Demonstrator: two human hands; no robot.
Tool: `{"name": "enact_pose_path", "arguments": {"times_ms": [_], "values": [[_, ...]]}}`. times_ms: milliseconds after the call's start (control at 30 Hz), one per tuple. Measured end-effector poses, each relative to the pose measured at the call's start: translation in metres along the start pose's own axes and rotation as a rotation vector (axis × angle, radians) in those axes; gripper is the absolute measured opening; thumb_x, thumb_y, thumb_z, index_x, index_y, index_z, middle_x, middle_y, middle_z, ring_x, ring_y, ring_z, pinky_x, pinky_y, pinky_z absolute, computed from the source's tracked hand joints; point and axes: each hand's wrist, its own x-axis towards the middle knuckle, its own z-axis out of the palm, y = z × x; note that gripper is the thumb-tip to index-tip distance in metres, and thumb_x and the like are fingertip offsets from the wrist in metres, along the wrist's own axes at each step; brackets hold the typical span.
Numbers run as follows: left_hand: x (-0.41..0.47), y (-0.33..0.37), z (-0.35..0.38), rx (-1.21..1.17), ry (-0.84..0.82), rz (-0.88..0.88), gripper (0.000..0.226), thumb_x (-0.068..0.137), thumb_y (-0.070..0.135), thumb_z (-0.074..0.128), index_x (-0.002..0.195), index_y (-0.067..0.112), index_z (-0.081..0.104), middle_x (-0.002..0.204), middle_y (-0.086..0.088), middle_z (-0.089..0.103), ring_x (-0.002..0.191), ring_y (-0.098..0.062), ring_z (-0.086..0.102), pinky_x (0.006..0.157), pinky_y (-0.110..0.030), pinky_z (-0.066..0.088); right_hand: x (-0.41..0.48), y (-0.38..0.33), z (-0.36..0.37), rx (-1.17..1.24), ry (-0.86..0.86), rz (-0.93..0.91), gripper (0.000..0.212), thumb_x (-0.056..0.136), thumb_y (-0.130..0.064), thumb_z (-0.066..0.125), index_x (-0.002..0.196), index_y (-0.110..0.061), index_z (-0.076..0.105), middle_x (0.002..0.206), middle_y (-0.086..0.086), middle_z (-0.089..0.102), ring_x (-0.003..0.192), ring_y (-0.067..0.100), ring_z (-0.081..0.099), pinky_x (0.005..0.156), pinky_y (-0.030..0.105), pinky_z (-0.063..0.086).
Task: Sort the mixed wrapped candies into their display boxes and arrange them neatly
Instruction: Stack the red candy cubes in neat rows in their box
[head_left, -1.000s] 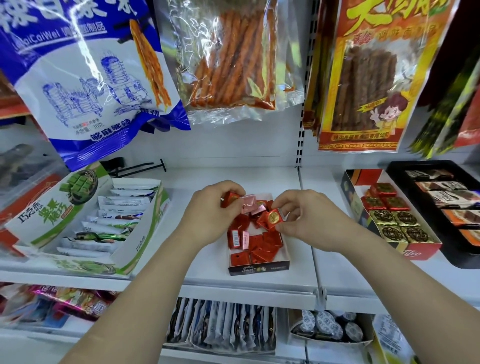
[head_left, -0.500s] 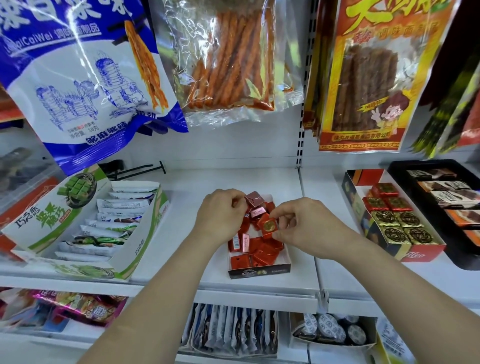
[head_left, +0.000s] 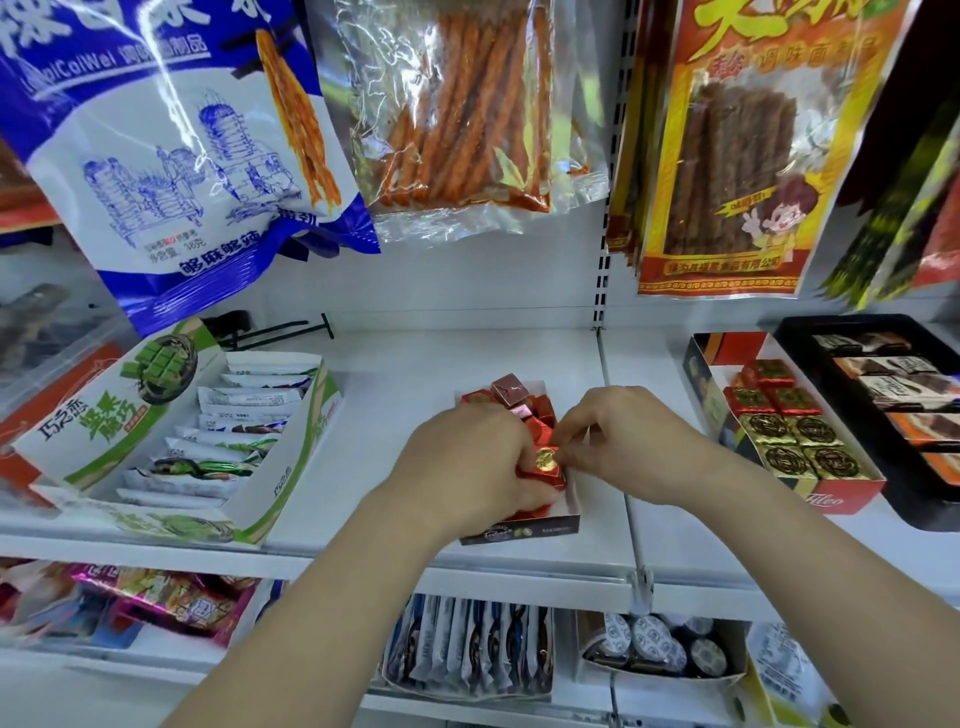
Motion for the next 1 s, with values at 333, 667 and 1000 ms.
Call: {"name": "enact_pose_path", "arguments": {"times_ms": [333,667,1000], "values": [[0.0037,-0.0014,0.0078,0.017,-0.036,-0.063,0.030,0.079,0.051,0.063,0.075,0.022,0.070,0.068,0.005,0.061,0.068,-0.015,0.058,0.059,-0.028,0.047,-0.0043,-0.0065,-0.0021,-0.067,-0.060,-0.026,0.028,0.081,-0.039,0.069,0.100,-0.020,0.073,0.097,0.002,0.061,0.082,0.013,0.055,0.080,0.035,0.050],[0.0032,-0.0084,0.0019,-0.061,-0.152,-0.076,0.031,0.087,0.049,0.060,0.084,0.021,0.074,0.081,0.003,0.067,0.077,-0.013,0.060,0.061,-0.025,0.042,-0.0009,-0.0071,-0.0004,-0.084,-0.089,-0.045,0.028,0.080,-0.038,0.070,0.104,-0.023,0.072,0.101,0.001,0.057,0.093,0.015,0.054,0.084,0.035,0.048],[0.0041,-0.0070,0.0013,-0.141,-0.141,-0.091,0.030,0.078,0.049,0.071,0.076,0.019,0.073,0.082,0.005,0.068,0.079,-0.011,0.060,0.062,-0.023,0.043,0.0015,-0.0052,0.0036,-0.116,-0.116,-0.034,0.025,0.076,-0.039,0.070,0.093,-0.021,0.073,0.097,0.000,0.055,0.090,0.016,0.055,0.080,0.038,0.050]]}}
